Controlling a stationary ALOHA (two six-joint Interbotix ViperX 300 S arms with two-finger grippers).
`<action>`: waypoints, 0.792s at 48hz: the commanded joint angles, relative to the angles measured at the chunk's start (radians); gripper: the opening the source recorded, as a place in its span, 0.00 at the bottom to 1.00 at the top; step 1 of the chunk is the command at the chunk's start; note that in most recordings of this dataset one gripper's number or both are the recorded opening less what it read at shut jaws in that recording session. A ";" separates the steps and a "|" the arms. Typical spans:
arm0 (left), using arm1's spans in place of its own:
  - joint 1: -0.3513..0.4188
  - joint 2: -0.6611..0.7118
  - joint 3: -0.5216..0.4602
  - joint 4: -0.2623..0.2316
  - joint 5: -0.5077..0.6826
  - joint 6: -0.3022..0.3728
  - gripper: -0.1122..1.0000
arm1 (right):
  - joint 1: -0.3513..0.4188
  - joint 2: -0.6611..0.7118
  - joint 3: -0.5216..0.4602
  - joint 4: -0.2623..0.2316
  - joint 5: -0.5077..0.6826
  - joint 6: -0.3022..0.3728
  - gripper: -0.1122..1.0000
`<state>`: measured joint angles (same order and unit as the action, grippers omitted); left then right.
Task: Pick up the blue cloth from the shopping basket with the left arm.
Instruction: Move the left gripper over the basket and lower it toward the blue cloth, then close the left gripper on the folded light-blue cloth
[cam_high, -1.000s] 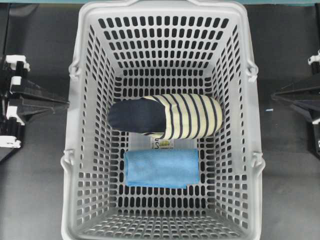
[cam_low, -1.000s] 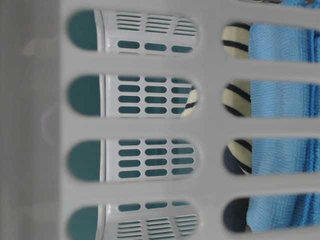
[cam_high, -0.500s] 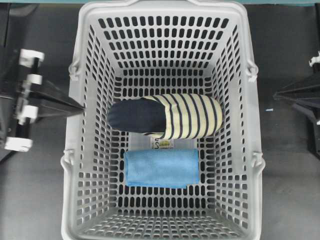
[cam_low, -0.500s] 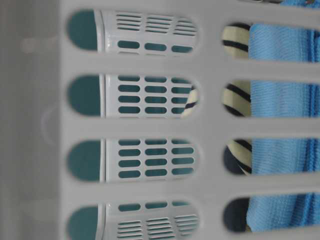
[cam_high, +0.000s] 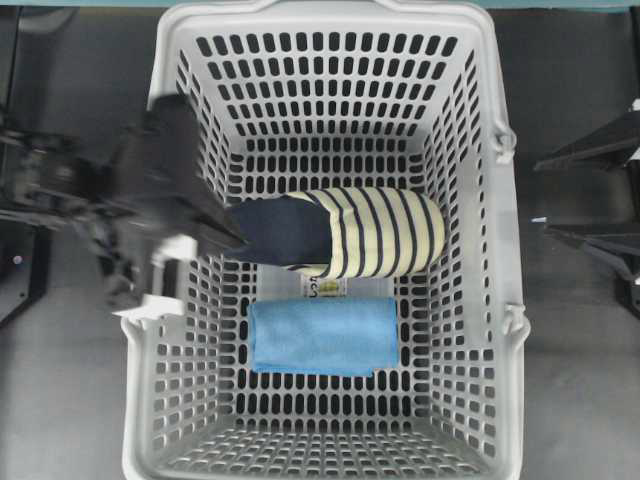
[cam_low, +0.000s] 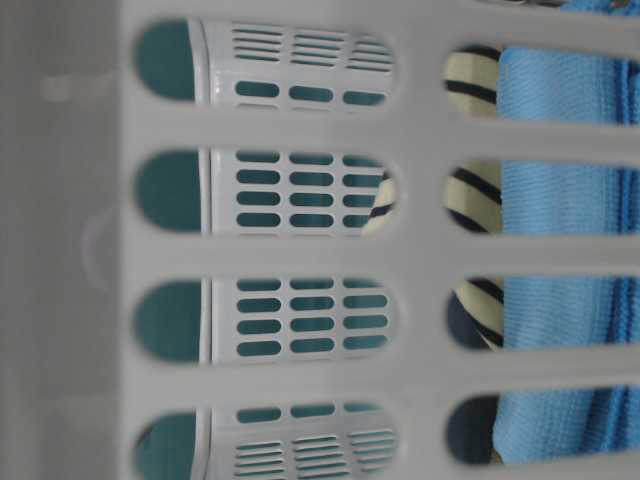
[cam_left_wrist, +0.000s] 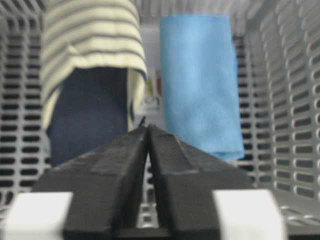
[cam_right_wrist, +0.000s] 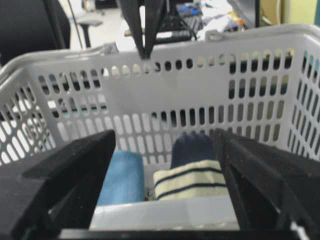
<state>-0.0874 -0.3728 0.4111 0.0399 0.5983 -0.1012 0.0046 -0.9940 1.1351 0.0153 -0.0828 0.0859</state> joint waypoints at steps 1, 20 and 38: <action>-0.017 0.075 -0.103 0.005 0.071 0.002 0.27 | -0.003 0.006 -0.025 0.005 -0.005 0.003 0.78; -0.058 0.379 -0.379 0.005 0.249 0.002 0.90 | -0.003 0.005 -0.023 0.005 -0.009 0.003 0.78; -0.106 0.555 -0.396 0.005 0.245 -0.003 0.90 | -0.003 0.003 -0.023 0.005 -0.005 0.002 0.78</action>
<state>-0.1887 0.1657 0.0245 0.0399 0.8498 -0.1028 0.0031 -0.9956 1.1351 0.0169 -0.0828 0.0874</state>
